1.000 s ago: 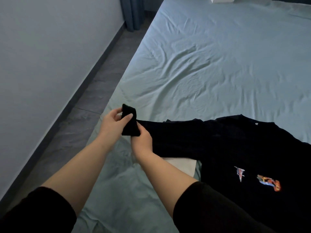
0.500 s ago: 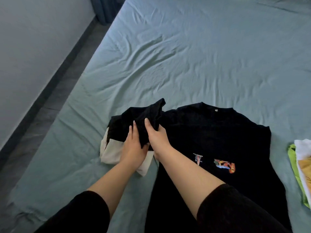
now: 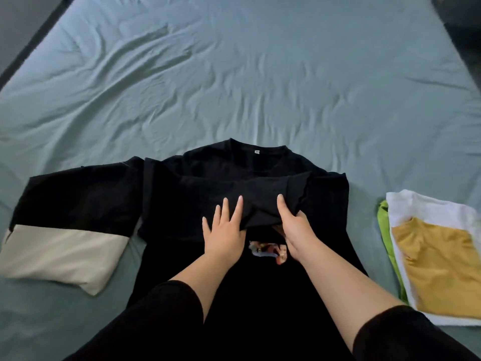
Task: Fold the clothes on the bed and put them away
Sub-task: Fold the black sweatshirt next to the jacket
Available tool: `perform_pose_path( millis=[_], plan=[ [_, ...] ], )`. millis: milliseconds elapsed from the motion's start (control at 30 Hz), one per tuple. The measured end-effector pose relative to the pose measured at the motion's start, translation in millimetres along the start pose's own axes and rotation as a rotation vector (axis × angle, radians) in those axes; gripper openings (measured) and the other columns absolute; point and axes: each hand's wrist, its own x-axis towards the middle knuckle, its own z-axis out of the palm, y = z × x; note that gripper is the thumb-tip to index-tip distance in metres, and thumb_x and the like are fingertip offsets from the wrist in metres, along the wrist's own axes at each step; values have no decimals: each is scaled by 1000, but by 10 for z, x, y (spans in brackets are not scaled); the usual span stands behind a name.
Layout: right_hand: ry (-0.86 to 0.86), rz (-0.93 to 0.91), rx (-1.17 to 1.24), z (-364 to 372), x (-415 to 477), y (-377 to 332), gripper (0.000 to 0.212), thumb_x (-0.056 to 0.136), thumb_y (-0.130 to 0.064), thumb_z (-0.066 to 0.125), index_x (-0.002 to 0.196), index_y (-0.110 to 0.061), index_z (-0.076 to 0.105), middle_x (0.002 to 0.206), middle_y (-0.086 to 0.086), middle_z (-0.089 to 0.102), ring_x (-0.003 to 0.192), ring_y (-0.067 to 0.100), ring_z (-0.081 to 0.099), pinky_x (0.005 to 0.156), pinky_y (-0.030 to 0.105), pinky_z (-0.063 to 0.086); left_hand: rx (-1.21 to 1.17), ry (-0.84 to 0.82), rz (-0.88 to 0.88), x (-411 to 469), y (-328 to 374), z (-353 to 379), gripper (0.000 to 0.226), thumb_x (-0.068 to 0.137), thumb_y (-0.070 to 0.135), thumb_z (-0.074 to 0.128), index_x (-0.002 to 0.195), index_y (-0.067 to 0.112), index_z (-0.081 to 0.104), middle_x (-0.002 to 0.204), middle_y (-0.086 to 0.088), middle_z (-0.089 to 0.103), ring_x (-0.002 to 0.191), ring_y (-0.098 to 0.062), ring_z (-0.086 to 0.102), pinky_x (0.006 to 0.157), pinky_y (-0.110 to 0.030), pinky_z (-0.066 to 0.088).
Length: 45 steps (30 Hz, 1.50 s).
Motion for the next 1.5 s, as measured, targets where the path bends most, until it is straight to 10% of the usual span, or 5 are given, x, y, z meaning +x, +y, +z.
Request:
perform_pose_path(
  millis=[533, 867, 1167, 1333, 1500],
  plan=[
    [258, -118, 278, -1132, 719, 116, 25, 93, -11, 60, 116, -20, 64, 114, -2, 64, 95, 14, 62, 86, 37, 55, 181, -25, -44, 112, 383, 570, 66, 101, 47, 32, 147, 46, -16, 160, 0, -21, 145, -28, -25, 108, -66, -12],
    [408, -548, -1087, -686, 597, 176, 66, 95, -33, 49, 152, -25, 16, 159, 5, 16, 146, 25, 17, 118, 46, 14, 176, 227, 88, 225, -86, 121, 52, 102, 43, 30, 152, 33, 19, 162, 1, 13, 149, -17, 8, 119, -38, 11],
    [-16, -412, -1541, -278, 796, 655, 63, 94, -62, 4, 141, -35, -30, 148, -10, -38, 139, 11, -32, 113, 43, -19, 379, -226, -10, 453, -1248, -166, 84, 82, 79, 11, 139, 38, -35, 151, -6, -38, 135, -19, -39, 115, -39, -17],
    [205, -357, -1314, 90, 434, 910, 69, 93, -59, 1, 149, -24, -19, 159, 5, -22, 147, 20, -19, 120, 46, -9, 338, 58, -38, 92, -934, 188, 80, 86, 76, 7, 146, 35, -27, 158, -7, -24, 143, -30, -27, 108, -54, -21],
    [-22, -606, -1506, -86, -433, 2006, 71, 95, -61, 17, 153, -20, 14, 161, 10, 7, 149, 27, 6, 118, 51, 9, 406, -272, 26, -1083, -925, 937, 87, 74, 83, -12, 134, 31, -46, 145, -2, -50, 132, -30, -48, 102, -66, -27]
  ],
)
